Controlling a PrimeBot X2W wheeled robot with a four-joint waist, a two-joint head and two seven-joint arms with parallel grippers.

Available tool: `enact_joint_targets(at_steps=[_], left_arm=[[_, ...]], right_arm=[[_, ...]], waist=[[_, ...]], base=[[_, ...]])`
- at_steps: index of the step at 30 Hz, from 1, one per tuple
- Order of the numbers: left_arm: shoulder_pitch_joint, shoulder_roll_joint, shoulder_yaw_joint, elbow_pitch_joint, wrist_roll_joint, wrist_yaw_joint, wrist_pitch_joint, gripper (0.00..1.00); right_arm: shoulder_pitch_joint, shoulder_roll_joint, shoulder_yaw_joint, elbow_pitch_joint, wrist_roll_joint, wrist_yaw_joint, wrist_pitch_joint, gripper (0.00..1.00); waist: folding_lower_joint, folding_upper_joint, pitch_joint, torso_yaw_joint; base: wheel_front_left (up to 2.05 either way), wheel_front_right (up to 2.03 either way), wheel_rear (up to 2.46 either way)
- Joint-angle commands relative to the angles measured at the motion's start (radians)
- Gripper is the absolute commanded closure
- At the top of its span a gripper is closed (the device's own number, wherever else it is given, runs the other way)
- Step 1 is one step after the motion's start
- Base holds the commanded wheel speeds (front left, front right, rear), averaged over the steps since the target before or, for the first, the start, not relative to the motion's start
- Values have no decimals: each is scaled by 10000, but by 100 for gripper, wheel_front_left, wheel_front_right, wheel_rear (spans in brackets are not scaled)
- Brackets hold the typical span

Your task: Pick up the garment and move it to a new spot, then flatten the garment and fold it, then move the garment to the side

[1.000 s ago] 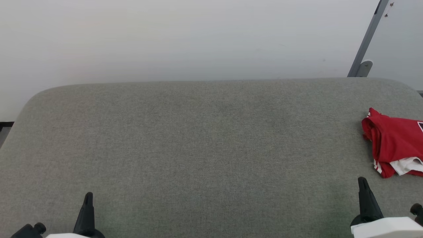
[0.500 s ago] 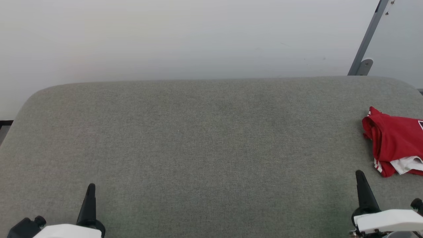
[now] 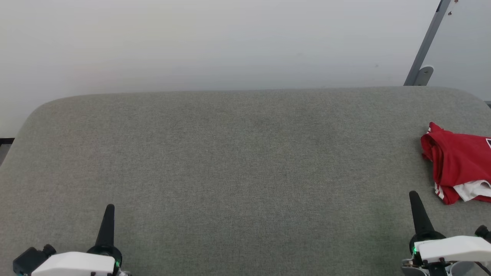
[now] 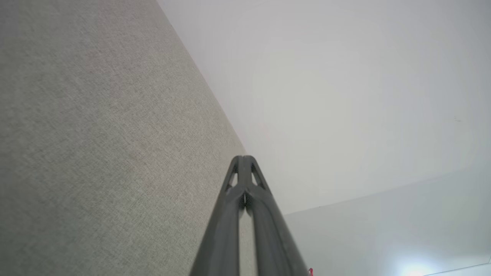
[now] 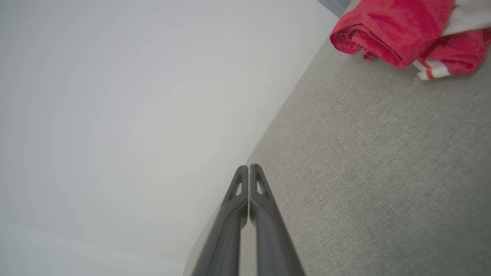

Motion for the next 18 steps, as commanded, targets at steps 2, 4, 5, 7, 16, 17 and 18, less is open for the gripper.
enact_joint_targets(at_steps=[2,4,5,7,16,17,18], left_arm=[[-325,6,58,-43,-414,-33,117,100],[-379,-18,69,-29,-587,-34,175,100],[-412,-30,74,-27,-673,-35,206,100],[-443,-41,77,-23,-764,-35,218,100],[-631,-141,115,24,-1453,-39,445,100],[-653,-151,120,28,-1522,-40,474,100],[-671,-160,124,33,-1560,-40,497,100]], right_arm=[[-284,-1,20,-43,433,-1,131,100],[-317,1,24,-27,627,-1,189,100],[-345,1,27,-21,720,-1,212,100],[-373,2,30,-18,812,-1,235,100],[-535,9,44,44,1619,-1,461,100],[-561,9,45,50,1703,-1,491,100],[-584,8,49,56,1794,-1,518,100]], waist=[[0,0,14,-1],[0,0,24,-2],[0,0,29,-3],[0,0,33,-3],[0,0,76,-8],[0,0,81,-9],[0,0,85,-9]], base=[[0,0,0],[0,0,0],[0,0,0],[0,0,0],[0,0,0],[0,0,0],[0,0,0]])
